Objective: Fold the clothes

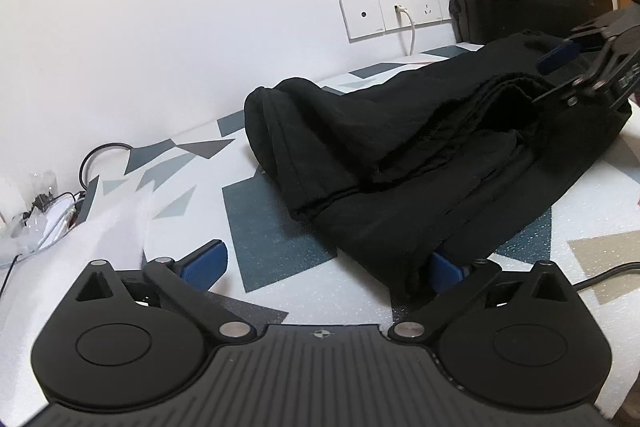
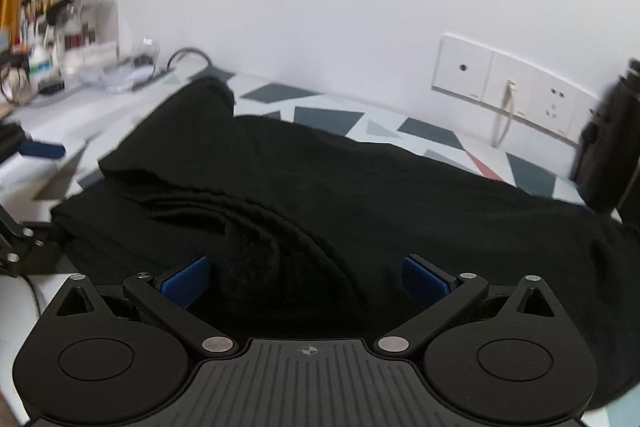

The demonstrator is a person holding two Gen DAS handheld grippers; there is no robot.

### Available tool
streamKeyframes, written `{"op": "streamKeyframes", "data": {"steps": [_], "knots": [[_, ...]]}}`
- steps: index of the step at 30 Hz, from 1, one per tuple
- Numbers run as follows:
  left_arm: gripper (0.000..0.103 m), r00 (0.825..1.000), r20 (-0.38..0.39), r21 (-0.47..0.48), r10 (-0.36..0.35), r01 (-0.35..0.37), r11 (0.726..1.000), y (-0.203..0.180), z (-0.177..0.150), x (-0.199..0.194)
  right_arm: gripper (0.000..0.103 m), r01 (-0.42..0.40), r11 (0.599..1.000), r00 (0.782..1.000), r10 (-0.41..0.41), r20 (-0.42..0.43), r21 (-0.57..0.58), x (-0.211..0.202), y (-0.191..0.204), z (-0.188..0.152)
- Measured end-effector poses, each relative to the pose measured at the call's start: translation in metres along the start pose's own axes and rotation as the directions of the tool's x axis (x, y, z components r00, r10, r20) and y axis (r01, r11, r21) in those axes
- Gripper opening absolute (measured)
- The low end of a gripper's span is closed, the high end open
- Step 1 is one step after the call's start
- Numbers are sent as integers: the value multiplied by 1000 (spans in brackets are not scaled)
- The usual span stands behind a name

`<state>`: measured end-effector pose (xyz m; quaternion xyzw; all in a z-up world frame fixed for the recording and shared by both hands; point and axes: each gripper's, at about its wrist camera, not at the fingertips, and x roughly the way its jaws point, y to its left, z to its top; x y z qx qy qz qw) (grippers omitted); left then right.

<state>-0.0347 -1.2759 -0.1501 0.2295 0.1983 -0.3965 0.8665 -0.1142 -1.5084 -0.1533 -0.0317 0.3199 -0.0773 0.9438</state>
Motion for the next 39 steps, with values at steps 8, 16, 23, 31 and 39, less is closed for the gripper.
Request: {"op": "streamKeyframes", "data": {"steps": [8,16,23,31,39], "knots": [[103,999,-23,-84,-47,44,995,15,-1,4,13,-152,952,986,166,-29,266,11,-48,5],[103,997,-25,-64,-72,70,995,13,0,5,12,-256,818,958,286,22,516,-42,-99,-33],[103,995,-31,-44,-96,94,995,9,1,7,40,-101,896,985,151,-83,431,-33,-97,-47],[103,990,-51,-104,-131,125,987,17,0,11,76,95,993,994,-90,-65,74,-38,-55,-25],[103,990,-54,-113,-131,125,986,17,0,11,84,207,855,977,-205,56,-476,-11,31,-18]]}}
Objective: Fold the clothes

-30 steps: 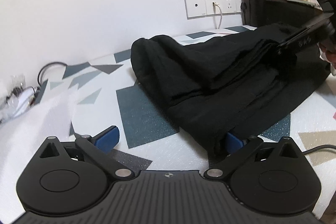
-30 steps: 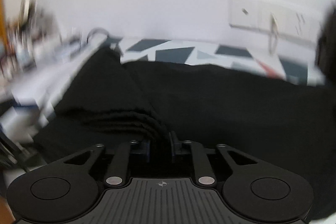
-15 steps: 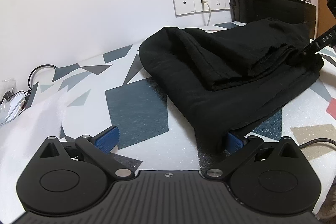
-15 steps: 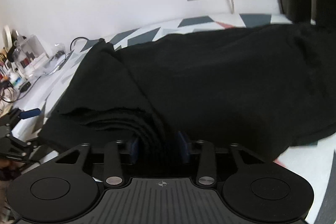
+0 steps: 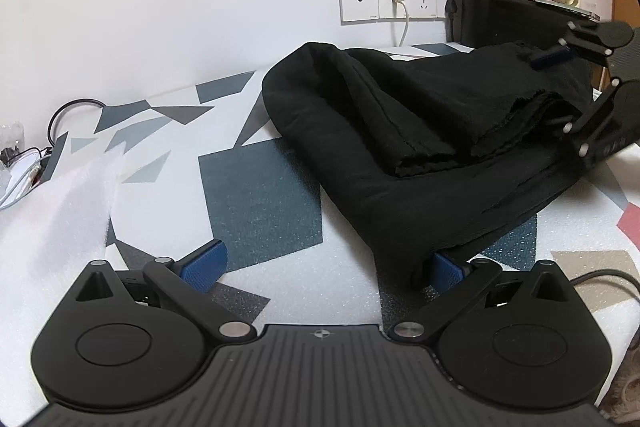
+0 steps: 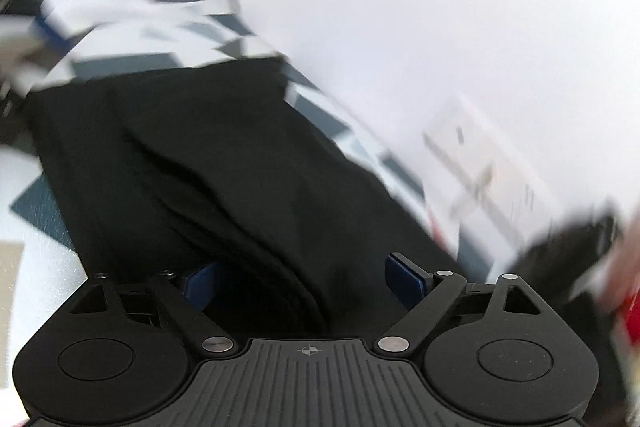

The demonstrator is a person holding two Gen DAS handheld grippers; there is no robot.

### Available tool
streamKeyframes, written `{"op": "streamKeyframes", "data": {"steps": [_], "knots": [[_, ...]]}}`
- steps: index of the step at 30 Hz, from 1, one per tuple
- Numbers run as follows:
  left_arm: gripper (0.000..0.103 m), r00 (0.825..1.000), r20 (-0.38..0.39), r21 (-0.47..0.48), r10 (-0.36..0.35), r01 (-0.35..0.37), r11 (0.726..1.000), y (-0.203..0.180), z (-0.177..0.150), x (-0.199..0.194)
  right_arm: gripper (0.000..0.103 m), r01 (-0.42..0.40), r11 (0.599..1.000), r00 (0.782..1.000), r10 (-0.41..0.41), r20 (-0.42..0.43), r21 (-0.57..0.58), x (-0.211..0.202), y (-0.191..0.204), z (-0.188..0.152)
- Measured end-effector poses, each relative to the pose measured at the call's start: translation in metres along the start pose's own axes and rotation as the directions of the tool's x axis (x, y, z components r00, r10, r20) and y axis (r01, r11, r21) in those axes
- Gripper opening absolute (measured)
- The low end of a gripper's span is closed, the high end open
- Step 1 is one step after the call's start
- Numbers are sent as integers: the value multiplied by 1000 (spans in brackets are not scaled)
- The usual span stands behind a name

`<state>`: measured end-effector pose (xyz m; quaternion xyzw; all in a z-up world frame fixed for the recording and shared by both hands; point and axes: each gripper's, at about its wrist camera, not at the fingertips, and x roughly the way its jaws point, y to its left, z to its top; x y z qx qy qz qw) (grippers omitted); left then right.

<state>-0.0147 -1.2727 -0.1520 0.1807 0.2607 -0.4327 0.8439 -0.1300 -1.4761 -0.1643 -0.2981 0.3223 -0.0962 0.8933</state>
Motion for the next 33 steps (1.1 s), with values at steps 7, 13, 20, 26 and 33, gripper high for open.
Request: {"op": "streamKeyframes", "data": {"steps": [7,13,20,26,33], "knots": [[103,1000,-3,-8,0,0,1000,0,0,0,23,-185,981,983,185,5,50,14,-2,18],[103,1000,-7,-18,-5,5,1000,2,0,1,15,-358,781,929,355,108,511,33,-77,1],[103,1000,-9,-18,-3,3,1000,2,1,1,46,-220,369,950,292,112,903,79,-162,-81],[103,1000,-12,-27,-10,9,1000,4,0,2,52,-166,410,972,223,78,897,64,-165,-93],[103,1000,-13,-30,-11,11,1000,5,0,2,79,-217,673,975,176,133,707,53,-140,-43]]}}
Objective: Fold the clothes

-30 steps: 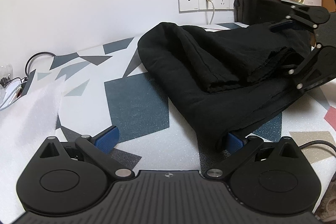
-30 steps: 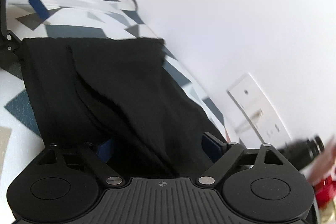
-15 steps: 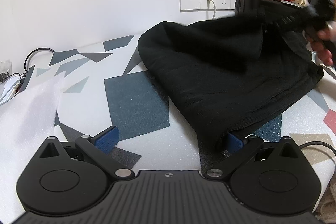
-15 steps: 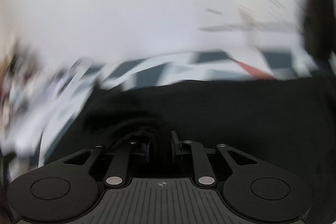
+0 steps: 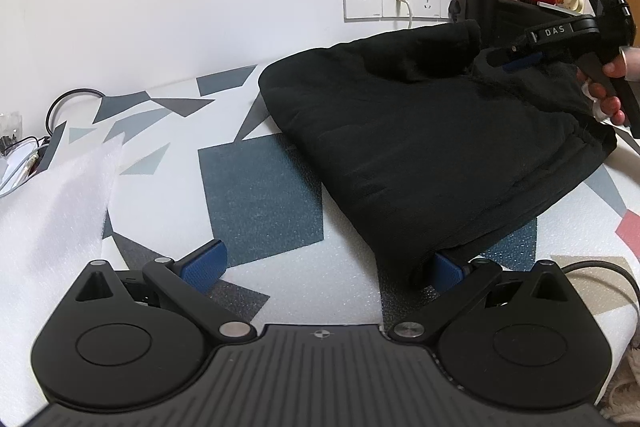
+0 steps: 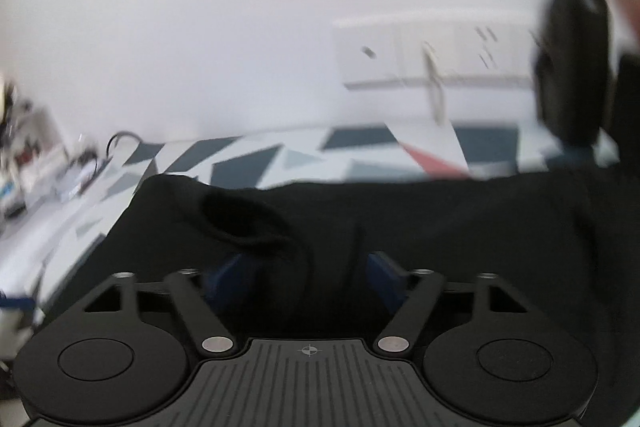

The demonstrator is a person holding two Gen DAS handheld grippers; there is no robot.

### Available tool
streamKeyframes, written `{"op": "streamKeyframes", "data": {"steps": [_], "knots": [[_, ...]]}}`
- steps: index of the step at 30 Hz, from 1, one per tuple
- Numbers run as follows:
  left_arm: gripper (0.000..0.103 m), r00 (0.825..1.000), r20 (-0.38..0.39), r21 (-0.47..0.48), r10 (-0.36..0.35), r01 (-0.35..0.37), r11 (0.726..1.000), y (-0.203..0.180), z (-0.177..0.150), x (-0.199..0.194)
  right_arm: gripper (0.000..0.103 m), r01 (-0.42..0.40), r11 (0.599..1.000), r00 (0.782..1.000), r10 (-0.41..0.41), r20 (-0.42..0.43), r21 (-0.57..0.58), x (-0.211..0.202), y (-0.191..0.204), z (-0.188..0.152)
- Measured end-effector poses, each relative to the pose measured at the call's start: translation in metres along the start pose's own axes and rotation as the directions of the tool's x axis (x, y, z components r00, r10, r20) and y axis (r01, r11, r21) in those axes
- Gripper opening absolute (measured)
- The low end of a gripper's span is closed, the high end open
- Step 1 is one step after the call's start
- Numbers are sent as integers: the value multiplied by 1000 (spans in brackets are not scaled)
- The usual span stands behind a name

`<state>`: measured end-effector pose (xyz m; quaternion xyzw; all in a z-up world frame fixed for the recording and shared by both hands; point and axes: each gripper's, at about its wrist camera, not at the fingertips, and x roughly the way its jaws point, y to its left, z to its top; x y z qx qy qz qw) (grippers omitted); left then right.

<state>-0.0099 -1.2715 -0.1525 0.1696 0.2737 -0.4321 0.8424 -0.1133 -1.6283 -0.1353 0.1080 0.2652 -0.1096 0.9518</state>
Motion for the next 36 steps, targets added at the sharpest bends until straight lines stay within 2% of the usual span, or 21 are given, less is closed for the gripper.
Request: {"op": "streamKeyframes", "data": {"steps": [2,4,5,6,7,8,10,11,13,14,15,17,20,23,27,32,34,35,36], "knots": [[103,1000,0,-1,0,0,1000,0,0,0,82,-5,999,1000,5,1,-46,9,10,7],[103,1000,-1,-2,0,0,1000,0,0,0,80,-26,999,1000,25,-14,-48,23,14,14],[103,1000,-1,-3,-1,1,1000,0,0,0,68,-34,999,999,32,-30,-43,30,15,17],[103,1000,-1,-4,-1,1,1000,0,0,0,40,-41,999,998,39,-48,-36,37,15,20],[103,1000,-1,-5,-2,2,1000,0,0,0,27,-23,1000,998,23,-58,8,45,9,24],[103,1000,-1,-4,-2,2,1000,0,0,0,25,1,998,998,3,-68,60,54,3,27],[103,1000,-1,-3,-1,1,1000,0,0,0,25,55,972,997,-42,-62,230,63,-19,31],[103,1000,-1,-2,0,0,1000,0,0,0,32,92,953,995,-78,-58,287,65,-28,31],[103,1000,0,-1,1,-1,1000,0,0,0,39,175,937,985,-169,-43,301,63,-37,29],[103,1000,0,-1,1,-1,1000,-1,0,-1,42,186,940,982,-182,-43,284,61,-37,28],[103,1000,0,-1,1,-1,1000,-1,0,-1,48,192,946,981,-187,-43,263,57,-36,26],[103,1000,0,-3,-1,1,1000,0,0,0,58,147,957,989,-139,-49,252,45,-33,20],[103,1000,-3,-11,-8,8,1000,1,0,0,59,77,972,996,-65,-59,222,16,-27,4],[103,1000,-6,-13,-11,11,1000,2,0,0,58,-18,983,997,31,-67,184,-19,-23,-16],[103,1000,-6,-13,-10,10,1000,2,0,1,50,-132,981,986,145,-81,144,-50,-10,-38],[103,1000,-7,-13,-10,10,1000,2,0,1,49,-153,978,980,169,-108,143,-61,1,-59],[103,1000,-7,-13,-10,10,1000,2,0,1,37,-167,975,976,185,-112,148,-61,2,-64],[103,1000,-7,-15,-11,11,1000,2,0,1,26,-174,975,975,190,-111,140,-61,4,-66],[103,1000,-8,-16,-12,12,1000,2,0,1,23,-172,978,977,185,-110,121,-61,8,-67]]}}
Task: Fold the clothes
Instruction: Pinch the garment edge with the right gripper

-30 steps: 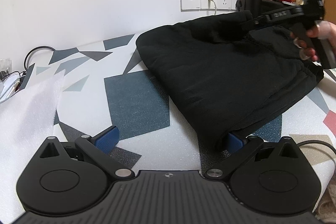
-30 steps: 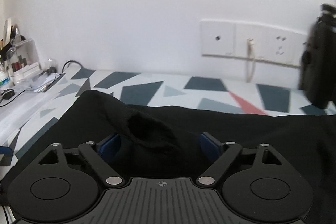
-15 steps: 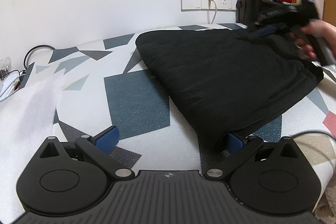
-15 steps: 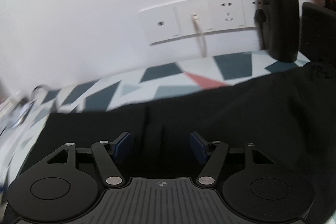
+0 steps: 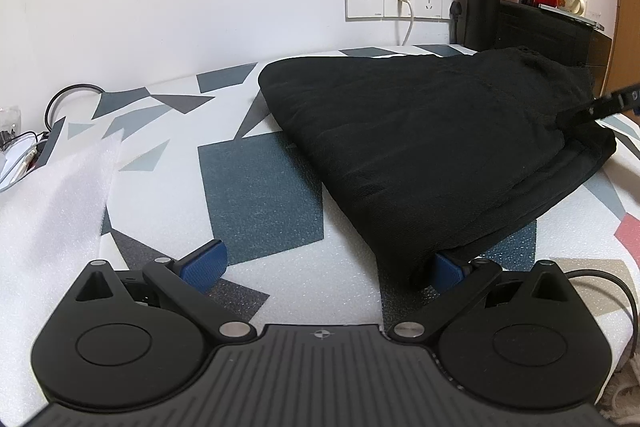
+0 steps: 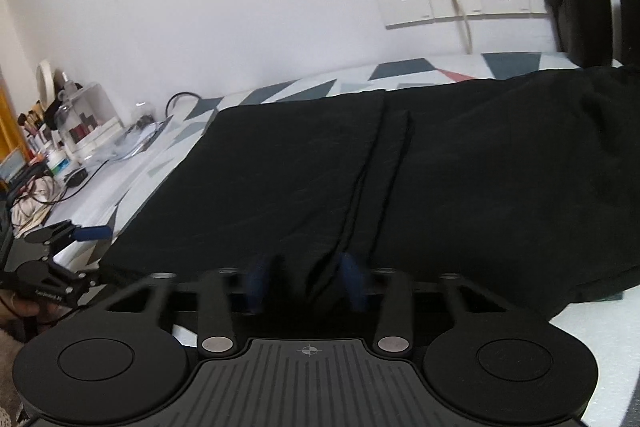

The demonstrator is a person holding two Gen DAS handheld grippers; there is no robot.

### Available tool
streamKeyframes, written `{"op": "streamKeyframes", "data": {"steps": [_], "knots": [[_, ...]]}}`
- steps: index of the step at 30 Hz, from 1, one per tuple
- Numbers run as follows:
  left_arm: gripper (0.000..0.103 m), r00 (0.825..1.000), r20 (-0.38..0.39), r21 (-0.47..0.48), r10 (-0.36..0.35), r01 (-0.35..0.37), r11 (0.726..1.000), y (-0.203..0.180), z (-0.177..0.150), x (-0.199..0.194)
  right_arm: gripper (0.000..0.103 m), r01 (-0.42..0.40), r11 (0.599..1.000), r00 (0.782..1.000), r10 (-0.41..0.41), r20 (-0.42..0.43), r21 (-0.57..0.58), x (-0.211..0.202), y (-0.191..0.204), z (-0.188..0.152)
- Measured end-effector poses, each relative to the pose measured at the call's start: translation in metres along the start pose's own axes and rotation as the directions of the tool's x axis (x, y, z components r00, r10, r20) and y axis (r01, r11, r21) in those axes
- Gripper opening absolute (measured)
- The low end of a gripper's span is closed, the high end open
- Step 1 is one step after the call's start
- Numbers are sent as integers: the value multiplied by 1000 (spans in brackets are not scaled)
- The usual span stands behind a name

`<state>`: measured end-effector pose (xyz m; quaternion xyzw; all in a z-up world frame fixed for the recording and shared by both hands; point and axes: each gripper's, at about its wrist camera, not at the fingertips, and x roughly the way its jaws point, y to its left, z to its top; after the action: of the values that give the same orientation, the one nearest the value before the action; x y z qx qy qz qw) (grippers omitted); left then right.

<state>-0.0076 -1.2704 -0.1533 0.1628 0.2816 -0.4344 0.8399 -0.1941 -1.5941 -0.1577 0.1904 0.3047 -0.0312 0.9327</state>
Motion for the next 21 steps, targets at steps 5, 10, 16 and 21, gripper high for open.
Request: {"op": "streamKeyframes", "data": {"steps": [5,10,16,21], "knots": [[103,1000,-3,-5,-4,4,1000,1,0,0,7,-7,1000,1000,8,30,-24,-6,8,1],[103,1000,-4,-5,-8,8,1000,2,0,1,5,-38,999,992,39,123,-10,-47,13,7],[103,1000,-4,-1,-12,12,1000,2,-1,1,0,52,997,999,-52,5,49,-48,0,-25],[103,1000,-4,3,-31,31,1000,2,-1,1,1,76,991,997,-75,-15,113,-46,-13,-41]]}}
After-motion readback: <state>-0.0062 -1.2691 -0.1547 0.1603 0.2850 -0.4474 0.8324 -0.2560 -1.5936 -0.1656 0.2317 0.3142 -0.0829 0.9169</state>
